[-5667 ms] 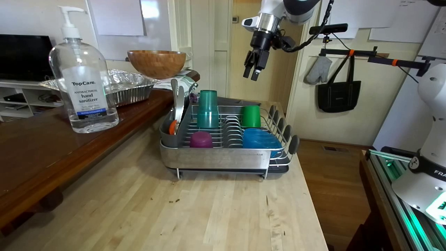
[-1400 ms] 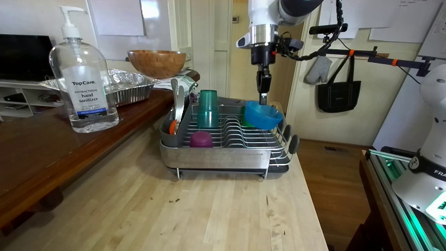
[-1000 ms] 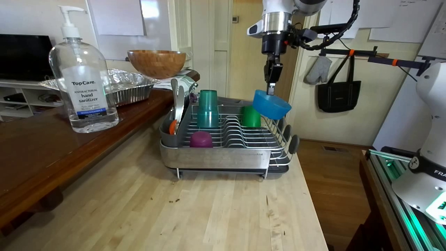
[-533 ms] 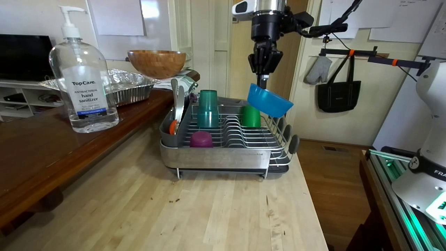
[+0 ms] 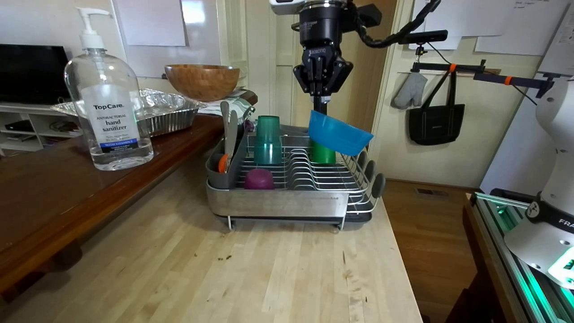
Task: Remove the orange spatula from the drying rack, put it in the utensil holder, remove the blue bowl and put it on the table
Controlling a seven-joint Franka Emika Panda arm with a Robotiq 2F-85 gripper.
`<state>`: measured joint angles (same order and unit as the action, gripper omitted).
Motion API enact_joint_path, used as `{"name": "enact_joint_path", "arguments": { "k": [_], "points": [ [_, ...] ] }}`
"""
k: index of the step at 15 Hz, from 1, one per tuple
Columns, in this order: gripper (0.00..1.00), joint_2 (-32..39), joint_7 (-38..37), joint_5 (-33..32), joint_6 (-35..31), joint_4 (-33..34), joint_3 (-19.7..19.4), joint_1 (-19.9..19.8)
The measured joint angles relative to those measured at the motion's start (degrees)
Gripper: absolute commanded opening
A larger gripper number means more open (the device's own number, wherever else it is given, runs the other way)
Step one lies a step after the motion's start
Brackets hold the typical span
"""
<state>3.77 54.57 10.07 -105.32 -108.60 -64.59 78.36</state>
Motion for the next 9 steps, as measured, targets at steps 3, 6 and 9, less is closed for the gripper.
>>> {"name": "enact_joint_path", "arguments": {
  "k": [3,6,9],
  "points": [
    [0.01,0.0,0.5,-0.3,0.0,0.1,2.1,-2.3],
    [0.01,1.2,3.0,0.3,0.4,1.9,15.7,-15.4],
    [0.01,6.8,9.2,1.4,6.3,9.1,28.8,-28.2]
  ]
}}
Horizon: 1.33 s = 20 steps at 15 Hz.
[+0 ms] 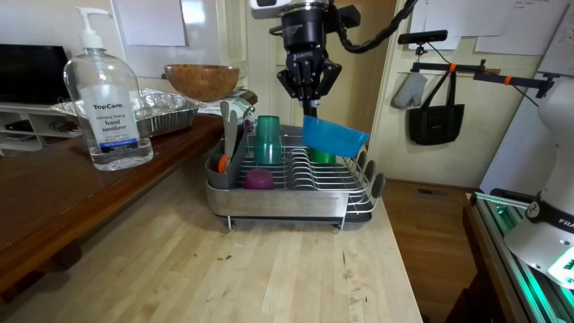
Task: Remove the orange spatula from the drying rack, put it in the utensil holder, remove the blue bowl and put it on the table
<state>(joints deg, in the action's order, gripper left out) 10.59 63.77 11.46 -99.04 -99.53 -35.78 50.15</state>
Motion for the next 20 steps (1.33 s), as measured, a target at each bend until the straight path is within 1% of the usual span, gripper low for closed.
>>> {"name": "enact_joint_path", "arguments": {
  "k": [3,5,6,8,10,12,14,17,20],
  "points": [
    [0.01,7.0,4.7,-1.0,6.9,9.4,14.0,-12.8],
    [0.01,11.2,5.9,-4.6,11.1,15.4,23.2,-20.4],
    [0.01,13.2,6.0,-7.3,13.4,18.3,27.4,-23.5],
    [0.01,16.7,6.1,-13.3,18.0,23.9,33.6,-27.6],
    [0.01,19.8,6.4,-19.6,22.4,29.4,37.4,-29.0],
    [0.01,22.5,7.6,-25.8,26.1,34.8,40.0,-28.9],
    [0.01,25.0,10.1,-31.1,27.8,39.9,41.9,-28.2],
    [0.01,28.5,16.3,-36.4,27.1,47.9,42.0,-25.6],
    [0.01,31.8,24.0,-38.8,24.9,56.1,42.0,-23.7]
  ]
}}
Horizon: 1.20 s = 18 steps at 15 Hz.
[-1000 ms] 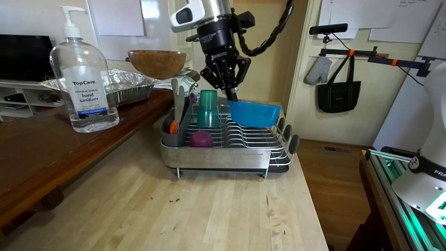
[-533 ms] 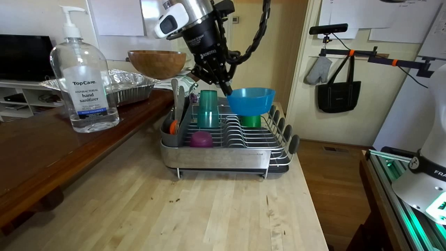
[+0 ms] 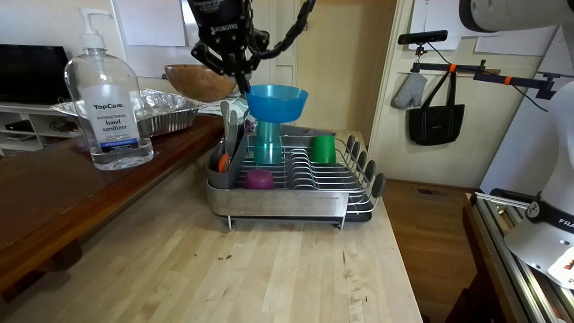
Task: Remove the orange spatula from the drying rack, put it in the utensil holder, remove the blue bowl and put it on the table
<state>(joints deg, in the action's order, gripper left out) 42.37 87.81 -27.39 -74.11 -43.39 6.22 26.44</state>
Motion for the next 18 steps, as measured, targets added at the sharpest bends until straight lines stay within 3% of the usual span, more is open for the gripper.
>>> {"name": "enact_joint_path", "arguments": {
  "k": [3,9,16,18],
  "points": [
    [0.01,2.5,7.9,-0.7,-3.9,5.9,-0.1,1.0],
    [0.04,5.6,23.5,0.3,-15.4,10.2,-0.4,1.1],
    [0.01,5.8,24.0,0.3,-15.9,10.3,-0.4,1.1],
    [0.01,6.0,27.9,-0.1,-18.6,10.3,-0.2,1.3]
  ]
}}
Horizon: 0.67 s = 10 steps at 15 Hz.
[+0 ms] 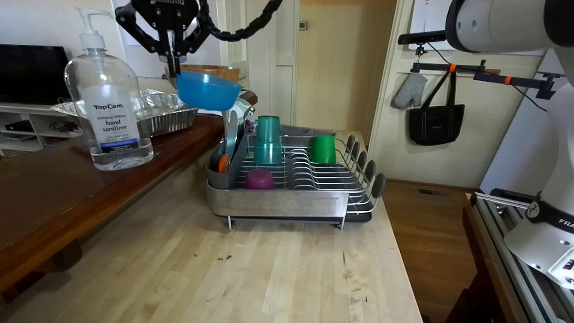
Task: Remove the orange spatula from the drying rack, put it in the utensil holder, remove the blue bowl and put it on the table
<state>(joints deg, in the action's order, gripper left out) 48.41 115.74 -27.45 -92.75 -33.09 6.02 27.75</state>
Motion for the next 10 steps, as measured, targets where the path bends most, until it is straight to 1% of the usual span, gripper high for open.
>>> {"name": "enact_joint_path", "arguments": {
  "k": [5,8,10],
  "points": [
    [0.01,2.8,10.8,1.3,-10.7,1.3,0.3,0.9],
    [0.01,5.1,17.6,4.2,-16.0,3.1,0.4,1.6],
    [0.01,6.3,22.7,6.4,-18.0,4.1,0.7,2.0]
  ]
}}
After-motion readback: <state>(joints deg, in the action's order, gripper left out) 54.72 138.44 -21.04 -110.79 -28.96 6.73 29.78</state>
